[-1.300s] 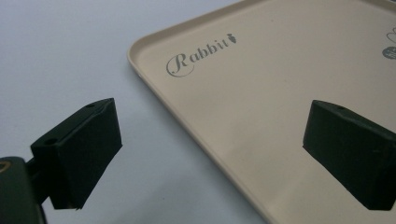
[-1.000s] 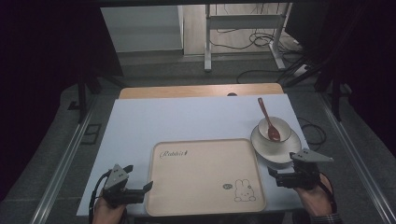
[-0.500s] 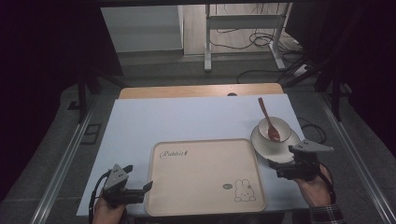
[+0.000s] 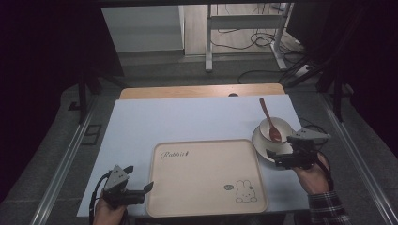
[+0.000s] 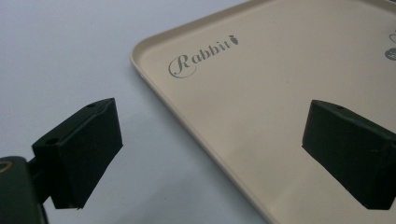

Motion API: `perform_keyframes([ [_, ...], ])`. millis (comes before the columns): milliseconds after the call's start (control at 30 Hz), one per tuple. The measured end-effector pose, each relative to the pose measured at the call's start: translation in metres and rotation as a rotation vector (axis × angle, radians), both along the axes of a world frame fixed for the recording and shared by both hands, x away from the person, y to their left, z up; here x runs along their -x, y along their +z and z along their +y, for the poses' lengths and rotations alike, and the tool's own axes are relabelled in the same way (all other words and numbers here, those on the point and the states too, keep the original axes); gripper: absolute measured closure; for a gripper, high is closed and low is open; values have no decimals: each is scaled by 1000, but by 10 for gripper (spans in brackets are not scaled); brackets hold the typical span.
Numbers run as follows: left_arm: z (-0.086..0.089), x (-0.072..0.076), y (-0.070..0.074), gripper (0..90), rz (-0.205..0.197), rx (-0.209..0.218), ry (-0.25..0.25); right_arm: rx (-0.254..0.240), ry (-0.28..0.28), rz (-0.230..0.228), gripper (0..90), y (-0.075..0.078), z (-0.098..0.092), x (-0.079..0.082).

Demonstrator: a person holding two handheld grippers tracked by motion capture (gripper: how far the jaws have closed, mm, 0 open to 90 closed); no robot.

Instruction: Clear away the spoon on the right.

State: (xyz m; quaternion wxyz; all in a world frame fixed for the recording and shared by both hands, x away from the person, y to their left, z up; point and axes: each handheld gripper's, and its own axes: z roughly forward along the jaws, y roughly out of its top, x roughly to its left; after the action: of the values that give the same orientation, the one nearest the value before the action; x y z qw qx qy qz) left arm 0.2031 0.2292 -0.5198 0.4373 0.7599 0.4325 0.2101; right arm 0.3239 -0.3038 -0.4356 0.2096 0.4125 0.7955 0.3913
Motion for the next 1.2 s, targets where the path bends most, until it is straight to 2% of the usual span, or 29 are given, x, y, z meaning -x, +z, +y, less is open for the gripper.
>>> perform_keyframes([
  [433,0,0,0,45,0,0,0,-9,-7,12,34,6,3,-26],
  [700,0,0,0,45,0,1,-1,-2,-33,20,33,8,4,-45],
  [800,0,0,0,45,0,-1,-1,18,-50,31,35,8,6,-57],
  [1100,0,0,0,45,1,-1,-3,45,-67,47,13,6,9,-76],
  [1200,0,0,0,44,1,-1,-3,37,-77,55,9,8,12,-84],
])
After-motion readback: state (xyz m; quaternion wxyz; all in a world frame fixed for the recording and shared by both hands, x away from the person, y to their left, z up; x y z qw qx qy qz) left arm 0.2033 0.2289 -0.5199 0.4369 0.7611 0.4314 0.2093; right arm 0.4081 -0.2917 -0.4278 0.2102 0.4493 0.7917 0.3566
